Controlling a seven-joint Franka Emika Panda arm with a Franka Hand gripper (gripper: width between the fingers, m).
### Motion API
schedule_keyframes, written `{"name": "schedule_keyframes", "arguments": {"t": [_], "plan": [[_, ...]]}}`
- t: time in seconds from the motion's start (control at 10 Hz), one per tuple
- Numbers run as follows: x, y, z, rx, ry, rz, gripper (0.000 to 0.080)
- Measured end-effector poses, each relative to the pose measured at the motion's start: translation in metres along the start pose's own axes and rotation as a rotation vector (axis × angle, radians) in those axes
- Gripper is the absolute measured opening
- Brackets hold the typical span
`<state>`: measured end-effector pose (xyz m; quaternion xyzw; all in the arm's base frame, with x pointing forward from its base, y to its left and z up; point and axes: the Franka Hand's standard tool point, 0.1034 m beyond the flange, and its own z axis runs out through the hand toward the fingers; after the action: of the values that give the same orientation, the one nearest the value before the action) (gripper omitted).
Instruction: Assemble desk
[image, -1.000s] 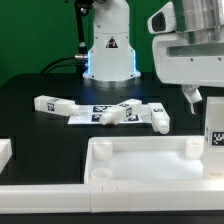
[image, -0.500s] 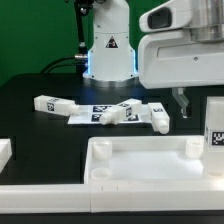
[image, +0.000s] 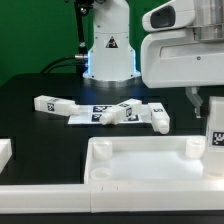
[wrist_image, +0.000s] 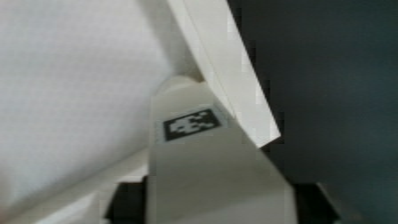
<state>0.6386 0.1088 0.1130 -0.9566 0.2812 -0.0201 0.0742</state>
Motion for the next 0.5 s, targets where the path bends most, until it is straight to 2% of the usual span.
{"name": "schedule_keyframes", "arguments": {"t": [0.2, 0.4, 0.5], "plan": [[0.0016, 0.0026, 0.0001, 0.01, -0.005, 0.26, 0.0294], [-0.0013, 0.0016, 0.002, 0.061, -0.027, 0.678, 0.0293], [-0.0007, 0.0018, 0.0022, 0.083, -0.051, 0.801, 0.0293]]}}
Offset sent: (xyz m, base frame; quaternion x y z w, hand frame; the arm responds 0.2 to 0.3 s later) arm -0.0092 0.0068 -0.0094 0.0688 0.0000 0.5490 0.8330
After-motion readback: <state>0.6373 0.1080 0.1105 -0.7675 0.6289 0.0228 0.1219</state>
